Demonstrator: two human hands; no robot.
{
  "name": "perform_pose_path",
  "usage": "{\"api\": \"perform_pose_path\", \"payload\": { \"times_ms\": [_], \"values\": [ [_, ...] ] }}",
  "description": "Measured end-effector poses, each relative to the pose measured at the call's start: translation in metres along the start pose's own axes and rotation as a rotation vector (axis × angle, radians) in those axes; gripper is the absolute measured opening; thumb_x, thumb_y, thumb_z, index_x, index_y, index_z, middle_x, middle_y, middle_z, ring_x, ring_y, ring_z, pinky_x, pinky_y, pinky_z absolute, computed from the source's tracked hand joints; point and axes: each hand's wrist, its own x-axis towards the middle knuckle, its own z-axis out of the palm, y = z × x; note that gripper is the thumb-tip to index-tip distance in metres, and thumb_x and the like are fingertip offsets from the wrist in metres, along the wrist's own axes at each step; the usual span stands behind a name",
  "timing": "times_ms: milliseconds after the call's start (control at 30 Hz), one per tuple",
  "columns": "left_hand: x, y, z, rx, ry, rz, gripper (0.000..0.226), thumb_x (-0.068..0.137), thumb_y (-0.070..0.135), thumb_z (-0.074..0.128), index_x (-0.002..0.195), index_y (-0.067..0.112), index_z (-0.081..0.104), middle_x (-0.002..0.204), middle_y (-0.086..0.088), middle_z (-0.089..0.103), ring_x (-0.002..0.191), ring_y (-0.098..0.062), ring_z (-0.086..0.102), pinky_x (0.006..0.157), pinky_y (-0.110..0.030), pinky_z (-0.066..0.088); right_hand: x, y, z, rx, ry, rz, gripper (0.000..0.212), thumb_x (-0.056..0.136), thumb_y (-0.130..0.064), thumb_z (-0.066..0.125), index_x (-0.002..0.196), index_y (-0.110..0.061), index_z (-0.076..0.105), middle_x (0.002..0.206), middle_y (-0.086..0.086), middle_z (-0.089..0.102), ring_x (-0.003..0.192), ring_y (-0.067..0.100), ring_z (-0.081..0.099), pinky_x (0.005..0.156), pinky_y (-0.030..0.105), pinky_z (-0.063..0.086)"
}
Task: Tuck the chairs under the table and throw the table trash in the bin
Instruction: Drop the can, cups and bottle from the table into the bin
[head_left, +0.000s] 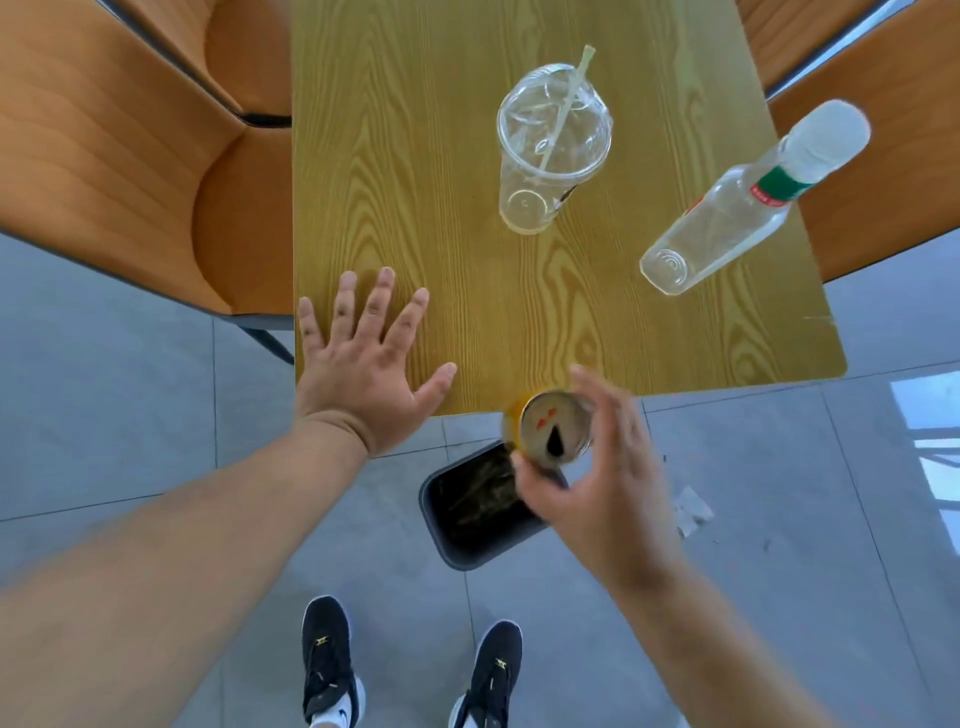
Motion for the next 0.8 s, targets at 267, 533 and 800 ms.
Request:
{"api": "perform_pose_path", "payload": {
  "times_ms": [267,533,800],
  "values": [
    [0.000,-0.002,0.004,0.000,0.012,0.004,0.083,0.093,0.083,0.020,0.163,0.038,0.014,0.174,-0.002,0.006,0.159,-0.034,-0.004,0.121,-0.071,0.000,-0.062,0.015,0.029,-0.144,-0.257,0.118,0.099,0.072,-0.051,0.088,0.152,-0.020,0.038,0.134,0.001,0.049,0.123,0.023,0.048,0.108,0.029,0.036],
    [-0.001,-0.003,0.004,-0.004,0.012,0.007,0.085,0.093,0.084,0.021,0.164,0.038,0.015,0.174,-0.001,0.004,0.159,-0.031,-0.008,0.122,-0.070,-0.002,0.005,-0.007,0.015,0.000,0.000,0.088,0.071,0.083,-0.055,0.071,0.142,-0.025,0.045,0.133,-0.010,0.050,0.121,0.017,0.054,0.105,0.031,0.045],
    [-0.002,-0.003,0.006,0.006,0.029,0.012,0.084,0.093,0.083,0.023,0.164,0.037,0.017,0.174,-0.001,0.006,0.159,-0.032,-0.007,0.122,-0.070,0.001,0.191,-0.035,-0.005,0.051,0.160,0.076,0.119,0.077,-0.061,0.082,0.163,-0.017,0.013,0.165,0.010,0.028,0.153,0.029,0.024,0.122,0.054,0.028]
  ]
}}
